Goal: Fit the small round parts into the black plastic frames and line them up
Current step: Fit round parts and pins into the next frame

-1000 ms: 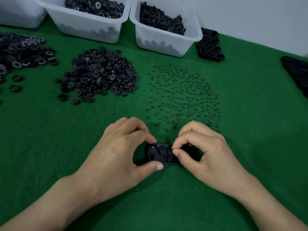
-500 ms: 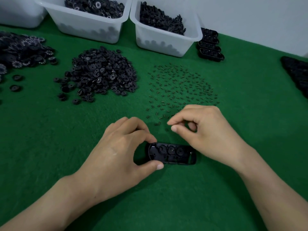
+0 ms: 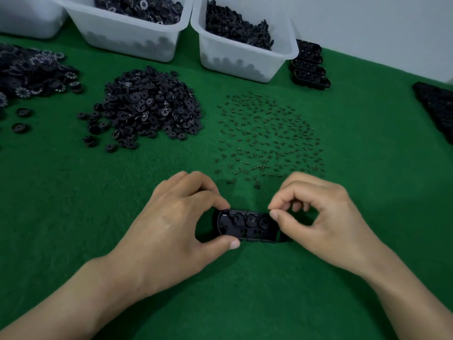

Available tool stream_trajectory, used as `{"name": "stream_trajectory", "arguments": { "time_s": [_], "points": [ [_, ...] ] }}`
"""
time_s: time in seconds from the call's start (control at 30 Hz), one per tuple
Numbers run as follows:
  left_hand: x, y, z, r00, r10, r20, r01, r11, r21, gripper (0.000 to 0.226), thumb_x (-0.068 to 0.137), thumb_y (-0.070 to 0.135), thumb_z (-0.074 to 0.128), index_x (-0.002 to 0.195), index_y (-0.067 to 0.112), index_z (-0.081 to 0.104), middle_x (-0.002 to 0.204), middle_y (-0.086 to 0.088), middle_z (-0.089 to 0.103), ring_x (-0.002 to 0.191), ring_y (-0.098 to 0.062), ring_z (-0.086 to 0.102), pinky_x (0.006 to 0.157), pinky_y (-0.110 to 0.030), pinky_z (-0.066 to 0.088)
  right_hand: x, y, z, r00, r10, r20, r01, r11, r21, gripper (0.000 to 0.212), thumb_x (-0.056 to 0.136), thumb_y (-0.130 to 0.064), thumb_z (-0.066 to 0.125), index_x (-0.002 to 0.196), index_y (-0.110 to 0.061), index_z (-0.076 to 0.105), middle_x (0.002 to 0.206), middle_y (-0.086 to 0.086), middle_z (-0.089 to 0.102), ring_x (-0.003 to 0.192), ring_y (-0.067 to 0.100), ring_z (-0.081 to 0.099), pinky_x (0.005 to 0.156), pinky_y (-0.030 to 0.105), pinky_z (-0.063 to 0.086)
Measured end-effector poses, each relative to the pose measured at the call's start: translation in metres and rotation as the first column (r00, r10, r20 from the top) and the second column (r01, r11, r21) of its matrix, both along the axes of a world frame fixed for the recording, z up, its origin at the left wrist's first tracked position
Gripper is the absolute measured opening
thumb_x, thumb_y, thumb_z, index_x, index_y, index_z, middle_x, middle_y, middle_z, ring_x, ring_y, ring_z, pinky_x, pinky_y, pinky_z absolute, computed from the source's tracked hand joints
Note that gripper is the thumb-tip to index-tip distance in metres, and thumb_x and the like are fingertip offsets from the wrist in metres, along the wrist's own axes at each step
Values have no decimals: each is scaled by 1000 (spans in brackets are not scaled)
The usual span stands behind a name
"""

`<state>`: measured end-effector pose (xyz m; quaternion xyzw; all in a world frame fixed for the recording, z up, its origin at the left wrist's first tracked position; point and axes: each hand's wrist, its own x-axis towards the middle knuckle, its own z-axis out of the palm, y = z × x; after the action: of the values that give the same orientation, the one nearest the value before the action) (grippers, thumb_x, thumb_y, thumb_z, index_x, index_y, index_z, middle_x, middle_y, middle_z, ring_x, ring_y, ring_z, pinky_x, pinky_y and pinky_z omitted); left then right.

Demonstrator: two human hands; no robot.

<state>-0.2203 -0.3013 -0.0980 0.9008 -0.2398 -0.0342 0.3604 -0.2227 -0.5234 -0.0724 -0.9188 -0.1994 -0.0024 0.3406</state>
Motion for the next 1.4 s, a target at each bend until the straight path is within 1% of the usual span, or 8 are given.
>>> {"name": "stream_trajectory", "arguments": {
  "time_s": [0.1, 0.33, 0.7, 0.83, 0.93, 1.03, 1.23, 1.4],
  "points": [
    [0, 0, 0, 1000, -2, 1, 2, 1000, 3, 46, 67, 63, 51, 92, 27, 65, 94, 15, 50, 90, -5, 47, 86, -26, 40, -7, 0, -7, 999, 23, 35, -22, 1000, -7, 4, 76, -9, 66, 73, -11, 67, 73, -4, 58, 70, 9, 54, 62, 17, 41],
    [0, -1, 1, 1000, 3, -1, -3, 1000, 2, 46, 66, 63, 51, 92, 28, 66, 94, 16, 50, 90, -5, 47, 86, -26, 40, -7, 1, -13, 984, 71, 163, -54, 993, -106, 10, 81, -13, 60, 74, -7, 65, 75, -2, 55, 70, 14, 53, 65, 21, 42],
    [0, -1, 0, 1000, 0, 7, 0, 1000, 11, 46, 67, 64, 52, 92, 28, 65, 94, 16, 50, 91, -6, 48, 85, -27, 40, -7, -1, -16, 978, 68, 198, -43, 991, -124, 4, 77, -7, 66, 73, -8, 67, 74, -2, 55, 68, 15, 52, 61, 25, 43],
    [0, -1, -1, 1000, -3, 16, 3, 1000, 8, 45, 68, 63, 53, 92, 27, 66, 93, 16, 50, 90, -7, 49, 85, -28, 41, -6, -4, -12, 985, 71, 154, -48, 988, -145, 11, 80, -19, 63, 78, -15, 73, 73, -3, 54, 68, 13, 52, 62, 19, 41],
    [0, 0, -1, 1000, -5, 22, 5, 1000, 9, 45, 68, 63, 53, 92, 27, 66, 94, 16, 50, 90, -6, 49, 84, -28, 42, -7, -7, -10, 998, 34, 60, -32, 999, -38, 8, 77, -14, 67, 80, -15, 74, 75, -7, 57, 69, 6, 54, 64, 14, 39],
    [0, 0, -1, 1000, -5, 26, 5, 1000, 14, 46, 68, 63, 52, 93, 27, 66, 94, 16, 50, 90, -6, 48, 85, -28, 41, -8, -11, -8, 1000, -8, 6, 7, 996, 85, 11, 75, -8, 66, 79, -15, 74, 76, -8, 61, 67, 8, 56, 60, 15, 41],
    [0, -1, -1, 999, -9, 33, 8, 1000, 26, 46, 67, 63, 53, 93, 26, 66, 93, 14, 51, 89, -8, 49, 84, -29, 42, -12, -9, -10, 999, 21, 24, -22, 999, 38, 19, 76, -5, 63, 85, -17, 74, 79, -4, 57, 72, 9, 56, 64, 16, 41],
    [0, -1, 0, 999, -12, 37, 11, 999, 48, 47, 67, 63, 53, 94, 27, 65, 95, 14, 51, 91, -8, 49, 86, -28, 41, -13, -19, -8, 998, -30, 51, 25, 995, 96, 25, 78, -1, 57, 88, -18, 72, 82, -6, 59, 71, 8, 56, 62, 17, 43]
  ]
}}
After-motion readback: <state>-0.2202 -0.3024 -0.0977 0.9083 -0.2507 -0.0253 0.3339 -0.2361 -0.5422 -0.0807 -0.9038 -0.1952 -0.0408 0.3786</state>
